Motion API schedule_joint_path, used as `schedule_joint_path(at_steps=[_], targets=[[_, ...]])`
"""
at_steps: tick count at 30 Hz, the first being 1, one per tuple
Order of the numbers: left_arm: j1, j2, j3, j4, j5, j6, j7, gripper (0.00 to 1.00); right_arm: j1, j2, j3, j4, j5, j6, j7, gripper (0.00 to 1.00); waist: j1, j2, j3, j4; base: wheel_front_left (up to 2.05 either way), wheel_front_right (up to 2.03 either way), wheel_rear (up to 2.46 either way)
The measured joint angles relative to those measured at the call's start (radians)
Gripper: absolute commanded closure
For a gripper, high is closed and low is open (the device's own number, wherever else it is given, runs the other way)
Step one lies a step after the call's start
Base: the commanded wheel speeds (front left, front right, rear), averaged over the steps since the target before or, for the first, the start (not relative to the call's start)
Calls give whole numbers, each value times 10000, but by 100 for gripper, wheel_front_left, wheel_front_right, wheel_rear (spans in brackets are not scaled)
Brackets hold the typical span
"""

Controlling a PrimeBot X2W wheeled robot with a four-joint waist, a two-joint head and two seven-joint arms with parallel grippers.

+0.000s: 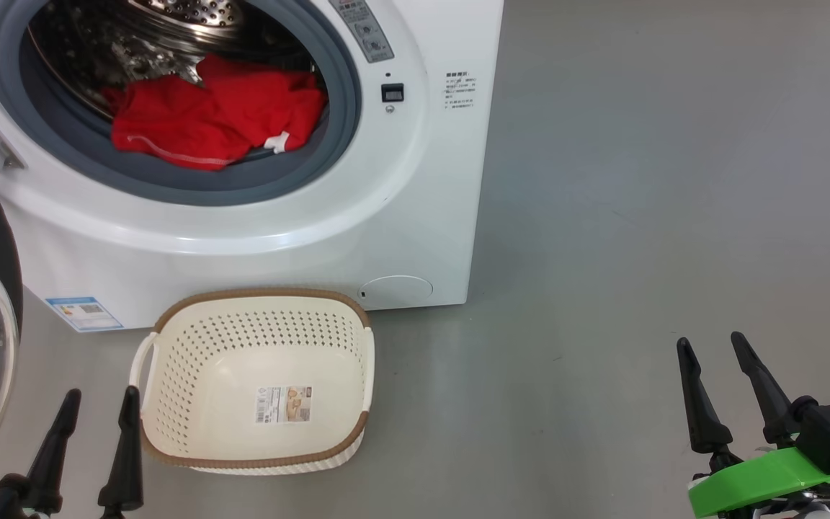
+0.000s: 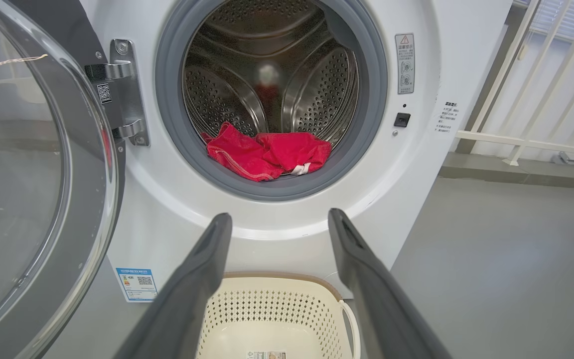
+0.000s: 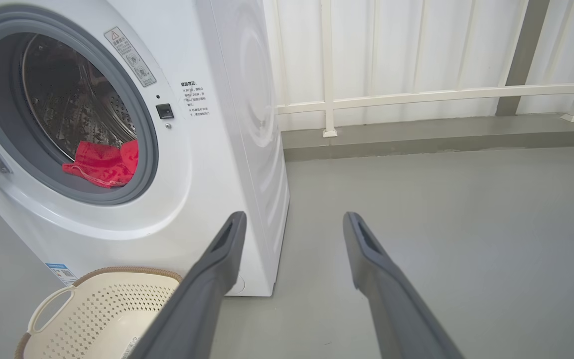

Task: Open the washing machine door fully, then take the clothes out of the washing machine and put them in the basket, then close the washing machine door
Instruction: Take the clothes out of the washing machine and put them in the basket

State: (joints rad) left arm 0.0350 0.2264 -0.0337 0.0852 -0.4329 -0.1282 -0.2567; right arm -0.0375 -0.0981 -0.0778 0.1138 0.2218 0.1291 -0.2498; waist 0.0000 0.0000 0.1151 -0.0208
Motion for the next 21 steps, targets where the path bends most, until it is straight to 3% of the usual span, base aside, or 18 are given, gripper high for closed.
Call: schedule_joint_path(at_steps=[10,21], targets=[[-1,-4,46,-2,-2,0,0,0,0,6,8,-10,-2,0,0,0,0,0,18,25,3,-12,9],[-6,4,-29,-2,-84,0,0,0,0,10,19,-13,-2,0,0,0,0,0,44,101,81,-137,56]])
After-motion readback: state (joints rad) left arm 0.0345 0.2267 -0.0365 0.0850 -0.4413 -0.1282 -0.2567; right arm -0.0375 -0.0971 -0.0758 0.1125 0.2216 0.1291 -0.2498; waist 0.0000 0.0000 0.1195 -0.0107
